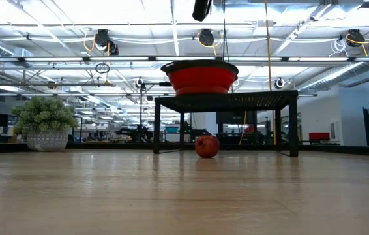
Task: Pick & Place Fruit
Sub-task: Put the pear into the red strainer bowl on the shelf
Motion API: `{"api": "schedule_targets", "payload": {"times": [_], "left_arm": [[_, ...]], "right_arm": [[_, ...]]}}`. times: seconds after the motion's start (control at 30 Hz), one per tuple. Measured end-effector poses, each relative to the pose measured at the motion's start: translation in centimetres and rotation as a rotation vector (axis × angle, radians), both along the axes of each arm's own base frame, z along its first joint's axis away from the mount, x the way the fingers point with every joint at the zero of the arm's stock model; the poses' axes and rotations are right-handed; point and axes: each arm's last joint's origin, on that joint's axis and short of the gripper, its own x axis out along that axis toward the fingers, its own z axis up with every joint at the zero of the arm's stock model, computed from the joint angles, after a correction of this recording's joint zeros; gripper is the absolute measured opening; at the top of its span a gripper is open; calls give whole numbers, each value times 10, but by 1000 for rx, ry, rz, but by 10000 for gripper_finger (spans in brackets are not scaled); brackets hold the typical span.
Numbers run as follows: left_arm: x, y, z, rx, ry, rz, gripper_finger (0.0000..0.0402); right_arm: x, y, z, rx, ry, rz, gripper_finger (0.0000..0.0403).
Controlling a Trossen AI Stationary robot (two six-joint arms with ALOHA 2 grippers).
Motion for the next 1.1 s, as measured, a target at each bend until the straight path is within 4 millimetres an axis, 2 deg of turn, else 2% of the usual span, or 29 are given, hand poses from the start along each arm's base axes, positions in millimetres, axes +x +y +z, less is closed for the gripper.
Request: {"api": "schedule_targets", "payload": {"times": [0.3, 0.6, 0.77, 1.1], "left_arm": [[0, 0, 0, 6, -1, 7, 136], [0, 1, 1, 23, -8, 7, 227], [0, 0, 0, 20, -8, -31, 262], [0, -1, -1, 16, 7, -60, 274]], "right_arm": [[0, 0, 0, 0, 0, -2, 130], [0, 0, -1, -5, 12, -7, 130], [0, 0, -2, 9, 15, -8, 130], [0, 0, -2, 19, 19, -8, 130]]}}
